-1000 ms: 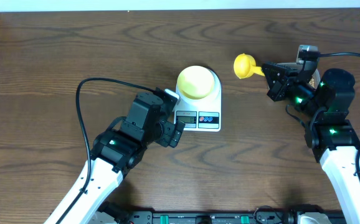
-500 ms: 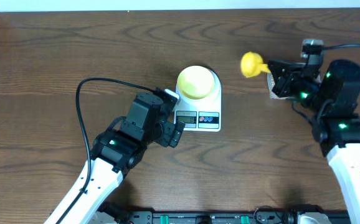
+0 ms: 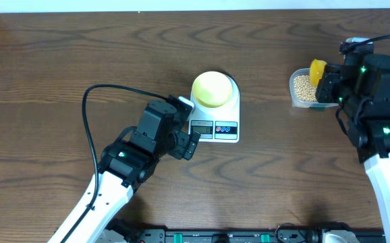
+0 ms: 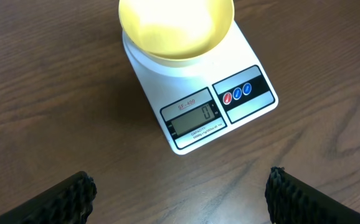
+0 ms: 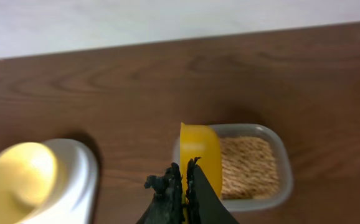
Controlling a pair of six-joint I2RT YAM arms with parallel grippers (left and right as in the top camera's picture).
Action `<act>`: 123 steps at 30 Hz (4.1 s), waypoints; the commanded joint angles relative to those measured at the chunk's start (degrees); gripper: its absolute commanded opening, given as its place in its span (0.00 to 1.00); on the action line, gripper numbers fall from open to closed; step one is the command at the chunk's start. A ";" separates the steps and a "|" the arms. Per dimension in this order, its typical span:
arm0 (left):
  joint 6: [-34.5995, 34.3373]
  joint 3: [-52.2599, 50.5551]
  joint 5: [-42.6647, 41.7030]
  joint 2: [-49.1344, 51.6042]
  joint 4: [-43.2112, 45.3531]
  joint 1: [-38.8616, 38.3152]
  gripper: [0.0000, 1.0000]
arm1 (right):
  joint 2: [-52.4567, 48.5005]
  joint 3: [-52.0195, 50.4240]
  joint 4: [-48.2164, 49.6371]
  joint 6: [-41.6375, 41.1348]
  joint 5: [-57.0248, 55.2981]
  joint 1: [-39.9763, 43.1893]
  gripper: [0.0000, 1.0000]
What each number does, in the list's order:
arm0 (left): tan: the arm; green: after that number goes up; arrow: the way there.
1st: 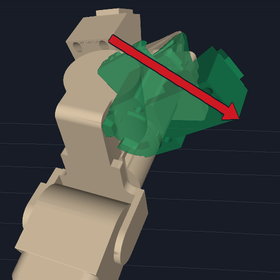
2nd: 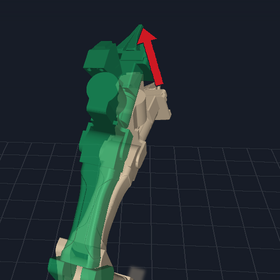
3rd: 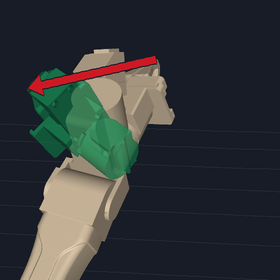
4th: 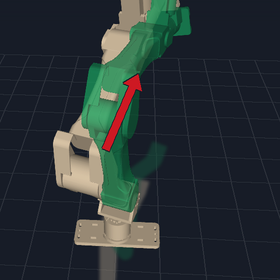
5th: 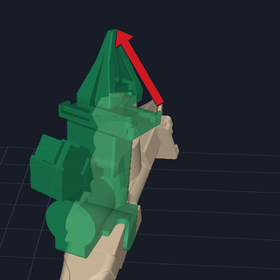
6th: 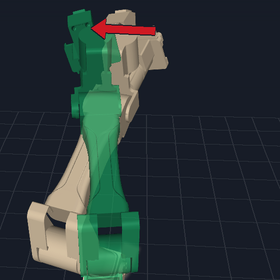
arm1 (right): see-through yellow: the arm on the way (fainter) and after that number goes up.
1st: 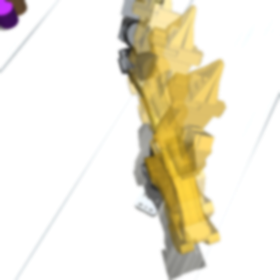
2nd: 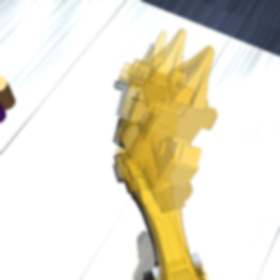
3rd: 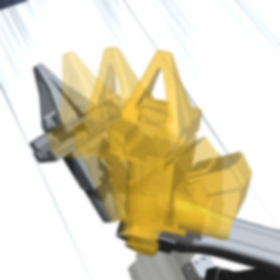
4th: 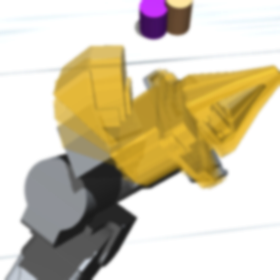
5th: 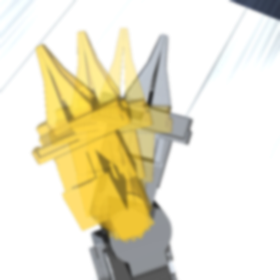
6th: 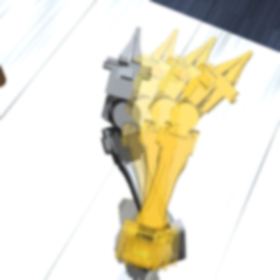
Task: Scoop item into bowl and weigh 50g on scale
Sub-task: 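Move the held scoop with the right gripper over the soybean tub, then lower the scoop into the soybeans with the right gripper, then drag the scoop through the soybeans and lift it out, right gripper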
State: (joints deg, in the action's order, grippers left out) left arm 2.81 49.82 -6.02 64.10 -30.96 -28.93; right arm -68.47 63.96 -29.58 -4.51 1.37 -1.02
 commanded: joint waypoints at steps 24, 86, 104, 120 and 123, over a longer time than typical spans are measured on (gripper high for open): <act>-0.50 0.00 0.50 0.33 0.20 0.24 0.89 | -18.84 0.79 0.48 2.47 -19.08 0.33 0.01; -0.50 0.00 0.50 0.33 0.20 0.24 0.89 | -19.32 -6.78 7.10 2.45 4.85 6.64 0.01; -0.50 0.00 0.52 0.33 0.20 0.24 0.89 | -19.37 -9.35 9.18 2.47 24.65 16.98 0.01; -0.50 0.00 0.50 0.33 0.20 0.24 0.89 | -23.89 -9.35 10.08 2.45 33.20 20.04 0.01; -0.50 0.00 0.50 0.33 0.20 0.24 0.89 | -24.87 -9.35 10.08 2.45 34.23 20.41 0.01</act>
State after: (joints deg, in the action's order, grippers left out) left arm 2.79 49.82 -6.02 64.10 -30.96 -28.93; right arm -91.11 55.33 -19.05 -2.33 31.42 19.35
